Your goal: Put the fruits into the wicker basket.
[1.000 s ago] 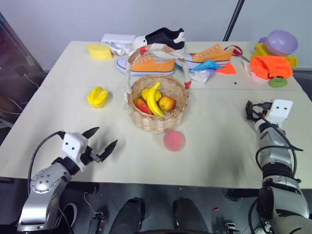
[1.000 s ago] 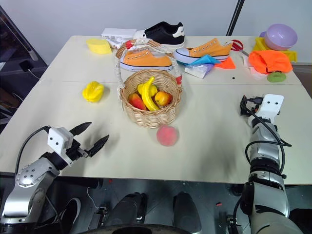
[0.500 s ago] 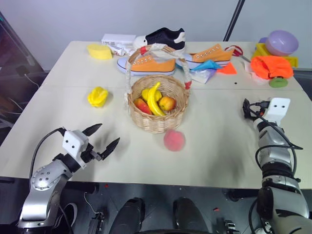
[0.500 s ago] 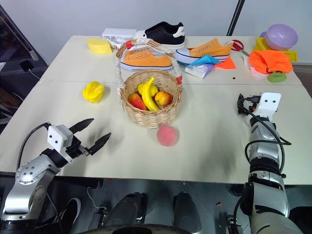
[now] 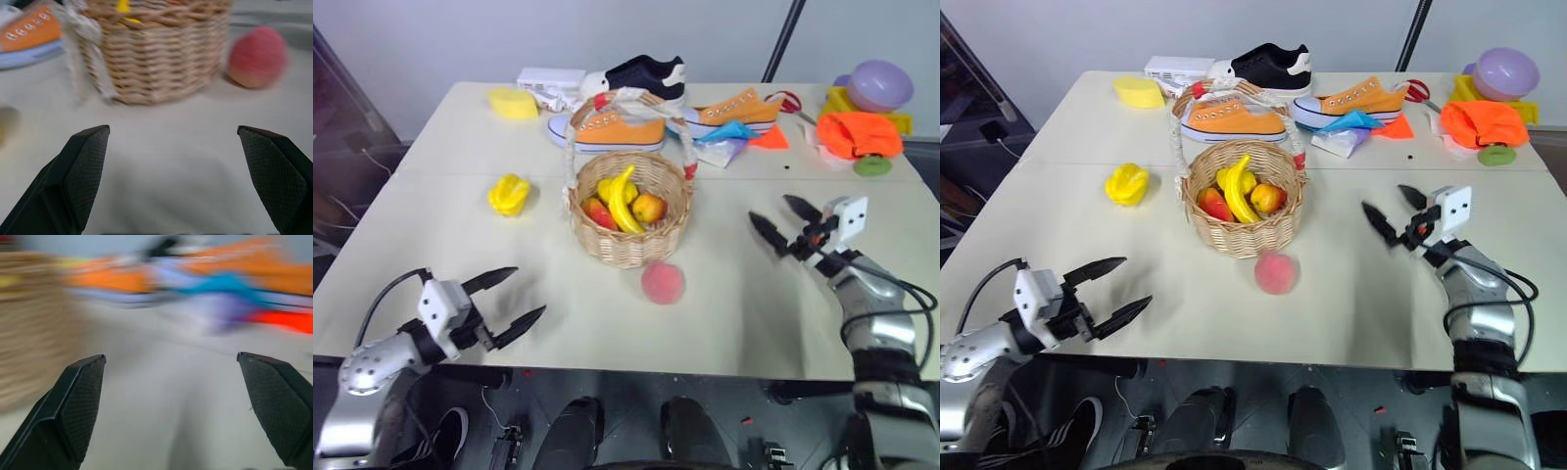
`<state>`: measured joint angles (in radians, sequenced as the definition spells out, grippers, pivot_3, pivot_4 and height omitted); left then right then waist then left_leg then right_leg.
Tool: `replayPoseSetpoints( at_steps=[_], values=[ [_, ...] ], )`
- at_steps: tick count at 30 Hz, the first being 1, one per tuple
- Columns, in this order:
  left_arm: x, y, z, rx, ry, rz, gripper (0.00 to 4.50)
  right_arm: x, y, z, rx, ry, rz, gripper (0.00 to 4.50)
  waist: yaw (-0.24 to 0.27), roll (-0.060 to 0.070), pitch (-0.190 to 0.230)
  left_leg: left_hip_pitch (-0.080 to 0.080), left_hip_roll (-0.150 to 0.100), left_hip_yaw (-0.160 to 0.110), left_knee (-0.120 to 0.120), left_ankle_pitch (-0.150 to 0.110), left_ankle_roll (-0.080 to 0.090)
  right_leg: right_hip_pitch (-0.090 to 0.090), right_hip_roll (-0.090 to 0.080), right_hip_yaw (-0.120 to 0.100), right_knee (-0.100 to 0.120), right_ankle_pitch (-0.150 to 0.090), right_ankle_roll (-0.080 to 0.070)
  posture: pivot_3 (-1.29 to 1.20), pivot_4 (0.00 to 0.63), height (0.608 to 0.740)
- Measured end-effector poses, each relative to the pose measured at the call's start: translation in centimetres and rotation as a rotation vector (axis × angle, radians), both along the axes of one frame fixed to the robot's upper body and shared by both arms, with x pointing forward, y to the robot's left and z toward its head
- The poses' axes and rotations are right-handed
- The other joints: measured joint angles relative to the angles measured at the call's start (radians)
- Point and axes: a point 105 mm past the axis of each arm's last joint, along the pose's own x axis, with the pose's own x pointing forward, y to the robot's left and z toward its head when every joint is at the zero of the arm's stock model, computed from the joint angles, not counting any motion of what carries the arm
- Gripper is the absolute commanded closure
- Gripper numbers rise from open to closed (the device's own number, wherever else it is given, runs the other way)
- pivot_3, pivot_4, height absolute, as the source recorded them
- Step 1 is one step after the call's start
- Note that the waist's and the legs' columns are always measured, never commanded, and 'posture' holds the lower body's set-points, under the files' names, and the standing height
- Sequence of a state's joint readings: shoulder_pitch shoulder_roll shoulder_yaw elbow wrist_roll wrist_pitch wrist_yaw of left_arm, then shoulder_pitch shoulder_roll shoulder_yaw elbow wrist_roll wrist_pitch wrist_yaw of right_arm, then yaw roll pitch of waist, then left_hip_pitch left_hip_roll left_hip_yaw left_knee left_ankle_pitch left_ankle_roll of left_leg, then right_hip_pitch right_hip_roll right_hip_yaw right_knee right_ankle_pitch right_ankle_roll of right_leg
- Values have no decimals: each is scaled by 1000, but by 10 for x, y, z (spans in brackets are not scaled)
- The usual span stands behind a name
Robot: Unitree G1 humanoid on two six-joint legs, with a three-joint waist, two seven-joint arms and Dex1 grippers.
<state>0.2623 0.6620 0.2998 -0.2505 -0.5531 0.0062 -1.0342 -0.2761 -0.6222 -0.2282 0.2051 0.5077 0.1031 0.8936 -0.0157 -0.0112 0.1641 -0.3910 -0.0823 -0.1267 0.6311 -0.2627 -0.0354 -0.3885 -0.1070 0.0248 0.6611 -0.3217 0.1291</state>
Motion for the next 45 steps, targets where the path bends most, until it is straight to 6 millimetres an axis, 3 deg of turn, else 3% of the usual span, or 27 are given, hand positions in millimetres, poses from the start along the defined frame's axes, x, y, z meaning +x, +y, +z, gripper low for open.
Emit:
replayPoseSetpoints(
  at_steps=[6,13,17,21,25,31,43,45],
  values=[
    [-19,1,3,-65,95,-144,0,-50,25,21,-191,137,308,15,5,0,0,0,0,-1,0,-2,3,3,-4,-2,-6,1,-2,0,150,740],
    [-18,-32,4,-89,57,-241,0,-77,71,-9,-317,236,511,15,2,0,-1,0,0,-1,0,-2,3,4,-3,-3,-7,2,-2,0,150,740],
    [-13,-36,7,-81,41,-240,0,-71,98,-1,-412,141,537,15,3,-1,-1,0,1,-1,0,-2,2,3,-2,-4,-7,2,-2,0,150,740],
    [-12,-35,6,-77,47,-230,0,-66,111,-4,-417,119,529,15,6,-1,-1,0,1,-1,0,-2,3,4,-1,-4,-9,2,-2,0,150,740],
    [-12,-36,5,-76,51,-222,0,-59,114,-17,-447,126,507,15,4,-1,-1,0,1,-1,0,-2,2,4,-1,-4,-9,2,-2,0,150,740],
    [-16,-40,6,-80,44,-220,0,-43,121,-20,-453,77,466,15,3,-1,-1,0,3,-1,0,-2,2,3,3,-3,-9,3,-3,0,150,740],
    [-17,-41,4,-87,49,-202,0,-40,125,-44,-429,162,487,15,2,-1,-1,0,4,-1,0,-2,2,3,4,-3,-9,3,-4,0,150,740],
    [-18,-42,4,-88,49,-203,0,-39,127,-43,-410,162,486,540,2,-1,-1,0,5,-1,0,-2,2,3,4,-3,-9,3,-4,0,150,740]
  ],
)
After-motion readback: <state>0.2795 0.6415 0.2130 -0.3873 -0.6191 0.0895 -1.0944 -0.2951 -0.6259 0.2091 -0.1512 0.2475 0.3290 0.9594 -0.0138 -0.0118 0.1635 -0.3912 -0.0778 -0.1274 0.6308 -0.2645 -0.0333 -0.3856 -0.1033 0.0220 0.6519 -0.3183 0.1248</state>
